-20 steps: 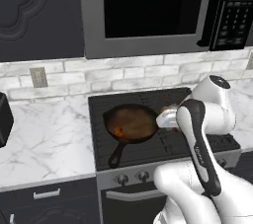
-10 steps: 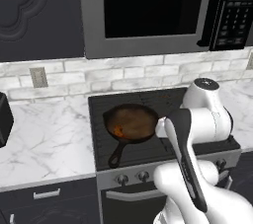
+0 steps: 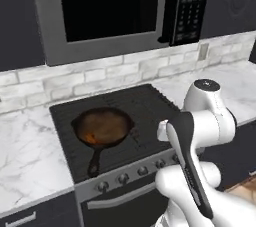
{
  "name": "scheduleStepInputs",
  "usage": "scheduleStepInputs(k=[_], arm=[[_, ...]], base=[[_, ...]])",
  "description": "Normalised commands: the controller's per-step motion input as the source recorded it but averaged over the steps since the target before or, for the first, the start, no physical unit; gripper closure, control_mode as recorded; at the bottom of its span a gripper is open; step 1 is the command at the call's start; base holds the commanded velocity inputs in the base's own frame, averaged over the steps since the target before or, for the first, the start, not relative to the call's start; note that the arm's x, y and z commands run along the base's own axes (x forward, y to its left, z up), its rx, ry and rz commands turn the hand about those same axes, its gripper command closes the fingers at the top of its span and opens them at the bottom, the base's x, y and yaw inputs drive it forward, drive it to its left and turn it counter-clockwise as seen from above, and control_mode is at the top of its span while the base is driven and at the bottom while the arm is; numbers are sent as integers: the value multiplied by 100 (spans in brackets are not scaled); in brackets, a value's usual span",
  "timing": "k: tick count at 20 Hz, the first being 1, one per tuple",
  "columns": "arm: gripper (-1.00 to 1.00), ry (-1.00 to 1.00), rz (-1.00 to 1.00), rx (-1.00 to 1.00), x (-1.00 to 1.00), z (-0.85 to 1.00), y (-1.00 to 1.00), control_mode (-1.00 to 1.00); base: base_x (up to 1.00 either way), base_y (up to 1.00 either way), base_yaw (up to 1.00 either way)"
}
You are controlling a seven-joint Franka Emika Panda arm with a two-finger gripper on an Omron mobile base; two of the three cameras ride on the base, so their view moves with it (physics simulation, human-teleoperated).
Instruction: Take the chicken drumsticks from the pan and place one on each plate on the dining counter.
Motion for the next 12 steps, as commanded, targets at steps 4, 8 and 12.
scheduleStepInputs(k=[4,8,12], arm=[[100,0,0,0,0,0,0,100],[100,0,0,0,0,0,0,100],[100,0,0,0,0,0,0,100]], base=[[-12,-2,-70],[0,-2,-73],[0,0,-75]])
